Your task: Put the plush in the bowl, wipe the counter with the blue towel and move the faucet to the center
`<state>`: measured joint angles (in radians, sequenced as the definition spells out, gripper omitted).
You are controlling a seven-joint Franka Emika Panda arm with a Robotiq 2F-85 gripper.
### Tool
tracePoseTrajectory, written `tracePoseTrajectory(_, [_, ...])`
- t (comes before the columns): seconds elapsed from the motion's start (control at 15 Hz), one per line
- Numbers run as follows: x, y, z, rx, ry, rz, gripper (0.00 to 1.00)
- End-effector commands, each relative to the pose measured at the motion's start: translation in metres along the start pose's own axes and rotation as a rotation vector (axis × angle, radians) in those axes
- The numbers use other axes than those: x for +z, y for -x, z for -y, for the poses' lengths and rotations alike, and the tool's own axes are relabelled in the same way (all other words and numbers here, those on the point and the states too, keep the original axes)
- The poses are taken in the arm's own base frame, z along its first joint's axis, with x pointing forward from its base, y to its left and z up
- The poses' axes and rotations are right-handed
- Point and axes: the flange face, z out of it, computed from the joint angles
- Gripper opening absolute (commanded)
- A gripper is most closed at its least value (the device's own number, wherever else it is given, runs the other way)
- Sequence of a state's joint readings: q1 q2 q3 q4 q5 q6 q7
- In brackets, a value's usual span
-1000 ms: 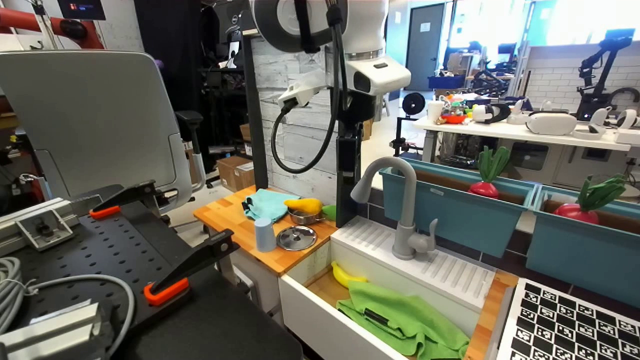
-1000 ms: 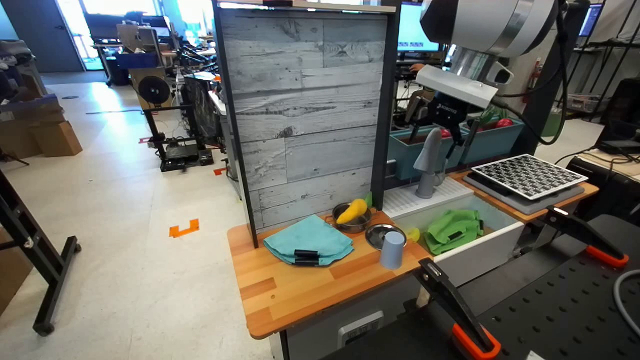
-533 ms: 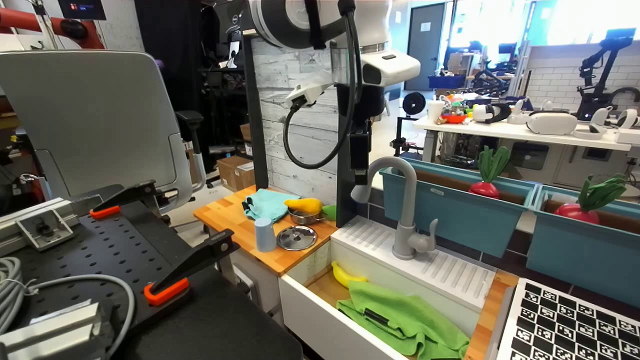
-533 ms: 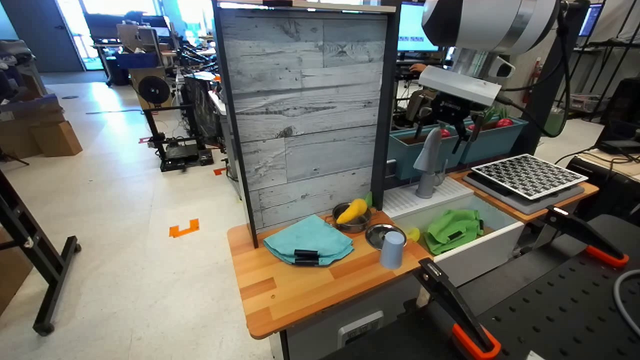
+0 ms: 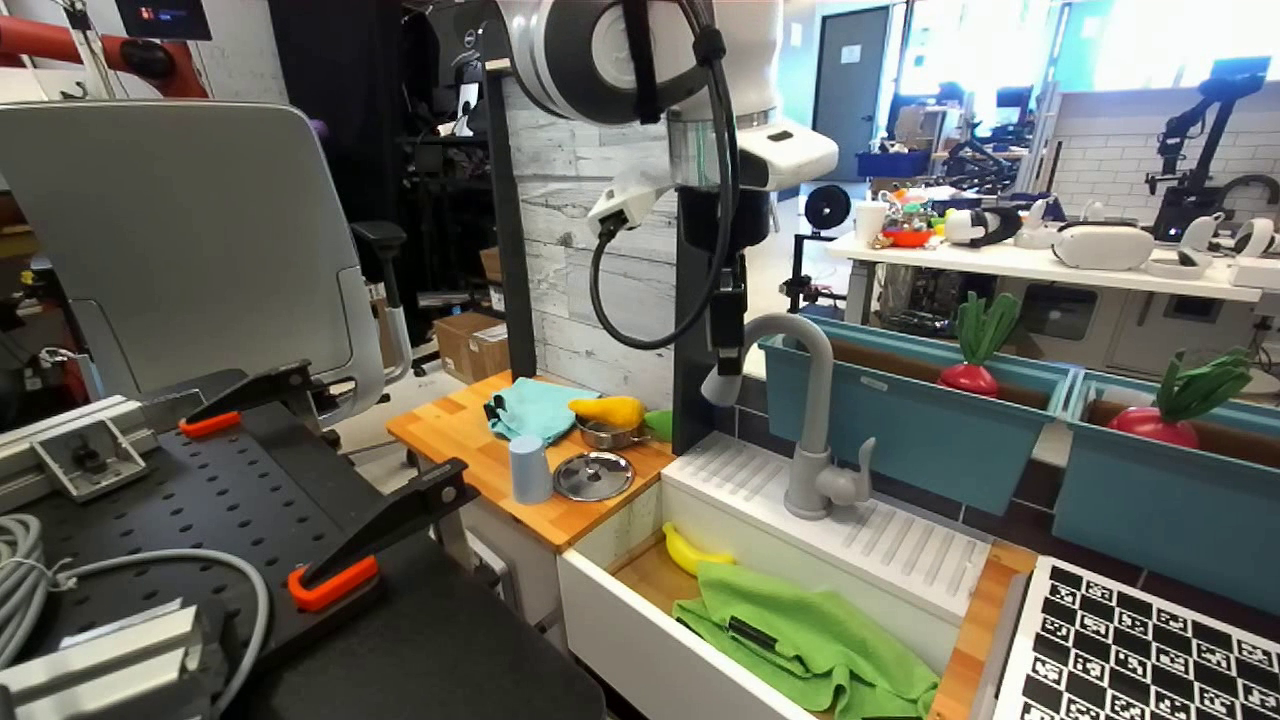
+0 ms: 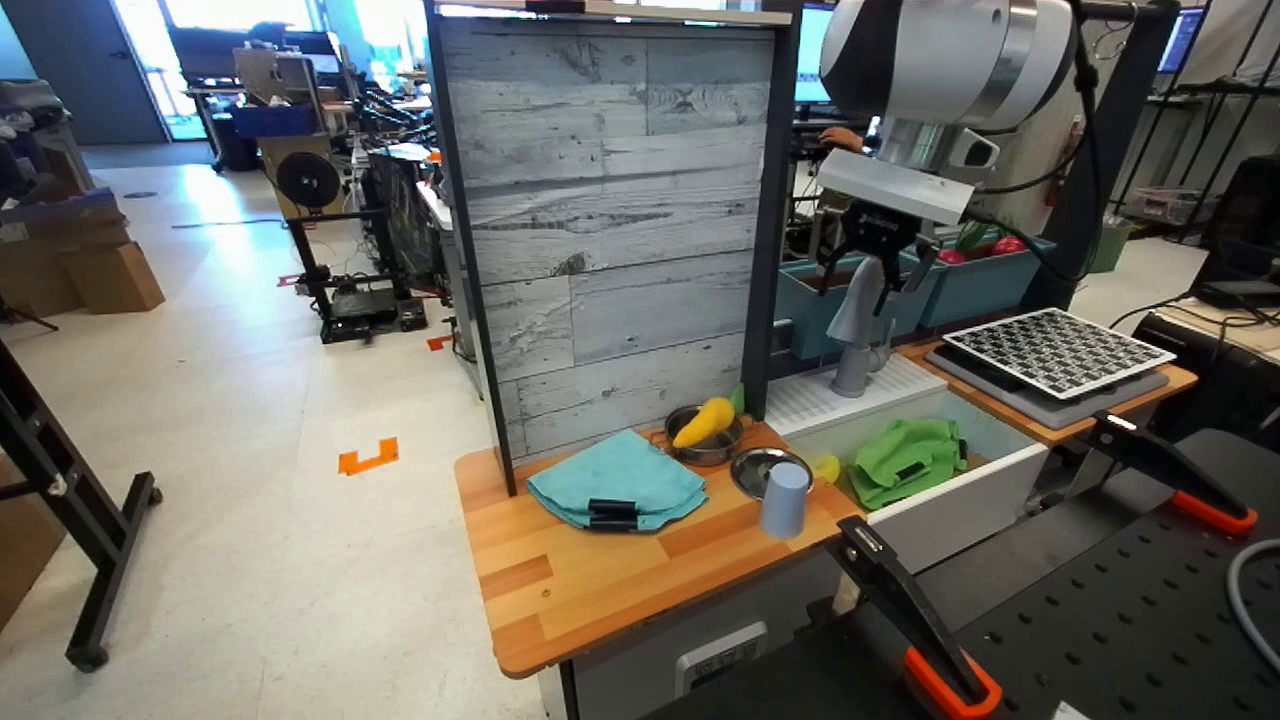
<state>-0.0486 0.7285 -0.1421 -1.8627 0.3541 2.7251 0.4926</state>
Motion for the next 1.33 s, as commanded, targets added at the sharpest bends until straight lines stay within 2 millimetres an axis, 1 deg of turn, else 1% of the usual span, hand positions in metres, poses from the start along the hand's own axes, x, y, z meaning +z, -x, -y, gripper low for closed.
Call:
tracePoseTrajectory(0.0, [0.006,-0.005,0.010,-0.025,0.016,-0.009,0.42])
tracePoseTrajectory(0.2, [0.008,-0.005,0.012,-0.033,0.019,-0.015,0.18])
tracePoseTrajectory(0.33, [0.009,-0.005,0.012,-0.037,0.022,-0.013,0.04])
tracePoseTrajectory(0.4, [0.009,-0.004,0.012,-0.043,0.024,-0.010,0.07])
tracePoseTrajectory(0.6, [0.009,0.000,0.007,-0.065,0.024,-0.003,0.07])
tracePoseTrajectory(0.93, [0.015,0.008,-0.008,-0.125,0.035,0.022,0.07])
tracePoseTrajectory(1.27, [0.017,0.003,-0.020,-0.178,0.042,0.029,0.07])
